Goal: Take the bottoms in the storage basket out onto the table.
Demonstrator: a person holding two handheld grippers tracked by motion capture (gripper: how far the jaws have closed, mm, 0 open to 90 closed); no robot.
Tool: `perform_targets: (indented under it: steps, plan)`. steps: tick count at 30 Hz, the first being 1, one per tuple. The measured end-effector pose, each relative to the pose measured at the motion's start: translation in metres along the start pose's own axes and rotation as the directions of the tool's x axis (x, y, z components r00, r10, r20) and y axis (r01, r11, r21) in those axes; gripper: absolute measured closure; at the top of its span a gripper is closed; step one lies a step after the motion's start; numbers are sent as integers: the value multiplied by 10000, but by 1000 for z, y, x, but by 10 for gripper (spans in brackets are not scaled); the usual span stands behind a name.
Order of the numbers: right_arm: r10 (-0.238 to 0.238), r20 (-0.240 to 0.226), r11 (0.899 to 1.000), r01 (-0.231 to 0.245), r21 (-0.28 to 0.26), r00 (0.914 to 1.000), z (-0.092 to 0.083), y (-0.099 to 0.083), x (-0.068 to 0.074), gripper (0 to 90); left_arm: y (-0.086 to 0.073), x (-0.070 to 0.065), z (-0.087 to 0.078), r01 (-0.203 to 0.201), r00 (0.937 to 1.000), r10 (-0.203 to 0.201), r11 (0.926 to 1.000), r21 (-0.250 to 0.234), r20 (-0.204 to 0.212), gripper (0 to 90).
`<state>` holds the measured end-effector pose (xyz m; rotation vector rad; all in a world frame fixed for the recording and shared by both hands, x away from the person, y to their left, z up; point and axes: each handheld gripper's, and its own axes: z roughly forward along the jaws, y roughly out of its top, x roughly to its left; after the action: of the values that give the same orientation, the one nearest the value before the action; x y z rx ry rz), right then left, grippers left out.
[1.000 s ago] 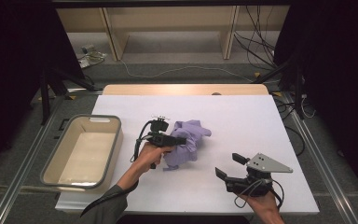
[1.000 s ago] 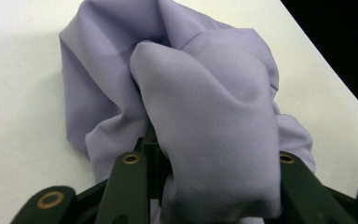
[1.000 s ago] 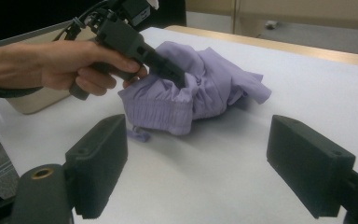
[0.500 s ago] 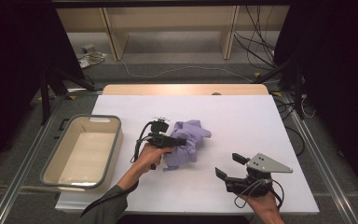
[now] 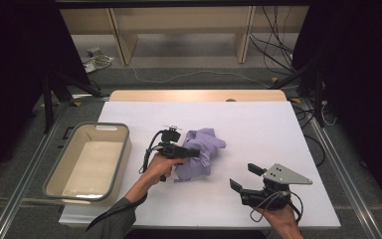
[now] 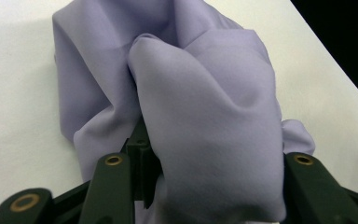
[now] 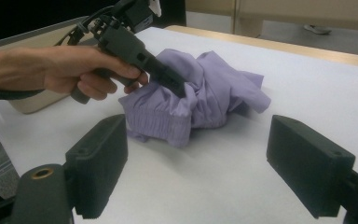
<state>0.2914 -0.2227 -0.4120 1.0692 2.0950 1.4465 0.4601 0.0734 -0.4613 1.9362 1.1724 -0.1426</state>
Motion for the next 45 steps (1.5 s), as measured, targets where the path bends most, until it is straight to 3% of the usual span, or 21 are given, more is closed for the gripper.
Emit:
perform_targets:
  steps: [11,24,45]
  plan:
    - [-6,-7,10000,6,7,10000,0,0,0,213,2,-6,-1,-191,9996,196,9994,280,-180,391]
    - [-10,3,10000,10,20,10000,0,0,0,213,7,-9,-6,43,9999,-37,9989,471,-132,250]
    - [-12,26,10000,12,44,10000,1,-1,0,213,9,-17,-21,77,9999,-78,9999,122,74,190]
